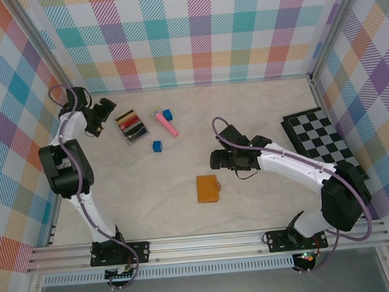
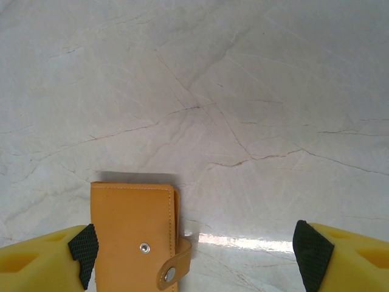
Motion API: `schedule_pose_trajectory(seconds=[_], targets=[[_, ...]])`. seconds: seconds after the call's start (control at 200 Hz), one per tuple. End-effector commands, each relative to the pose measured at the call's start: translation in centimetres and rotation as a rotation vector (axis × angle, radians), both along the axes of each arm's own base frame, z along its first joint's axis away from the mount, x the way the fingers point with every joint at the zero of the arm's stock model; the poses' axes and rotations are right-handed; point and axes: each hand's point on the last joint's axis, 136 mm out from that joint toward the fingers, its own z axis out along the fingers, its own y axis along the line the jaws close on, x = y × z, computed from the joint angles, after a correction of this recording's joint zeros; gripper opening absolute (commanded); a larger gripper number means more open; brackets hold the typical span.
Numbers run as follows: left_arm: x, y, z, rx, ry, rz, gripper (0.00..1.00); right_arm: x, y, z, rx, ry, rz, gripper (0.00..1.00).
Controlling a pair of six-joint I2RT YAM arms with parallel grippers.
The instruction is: Put the credit cards into the card holder
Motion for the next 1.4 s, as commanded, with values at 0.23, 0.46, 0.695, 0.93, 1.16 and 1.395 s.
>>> schedule_pose_trajectory(seconds=[0.23, 0.46, 0.695, 0.93, 1.16, 1.395], targets=[[8.0, 0.8, -0.4, -0.299, -0.162, -0.052, 1.0, 0.6, 0.0, -1.1, -0.036, 0.049, -0.028, 0.86], [7.7, -0.6, -2.7, -0.378, -0.106, -0.089, 1.0, 1.0, 0.1, -1.3, -0.056, 0.056, -0.032, 0.86], [6.5, -3.2, -3.2, -0.434, -0.082, -0.202, 0.99, 1.1, 0.0, -1.3, -0.058, 0.059, -0.029, 0.87], [5.6, -8.2, -3.0, -0.494, -0.067, -0.363, 0.98, 0.7, -0.3, -1.7, -0.057, 0.074, -0.047, 0.87], [3.3, -11.8, -2.6, -0.493, -0.039, -0.448, 0.97, 0.1, -0.9, -2.2, -0.066, 0.092, -0.069, 0.87], [0.6, -16.4, -2.1, -0.492, -0.032, -0.56, 0.97, -0.4, -1.2, -2.7, -0.058, 0.106, -0.09, 0.87]])
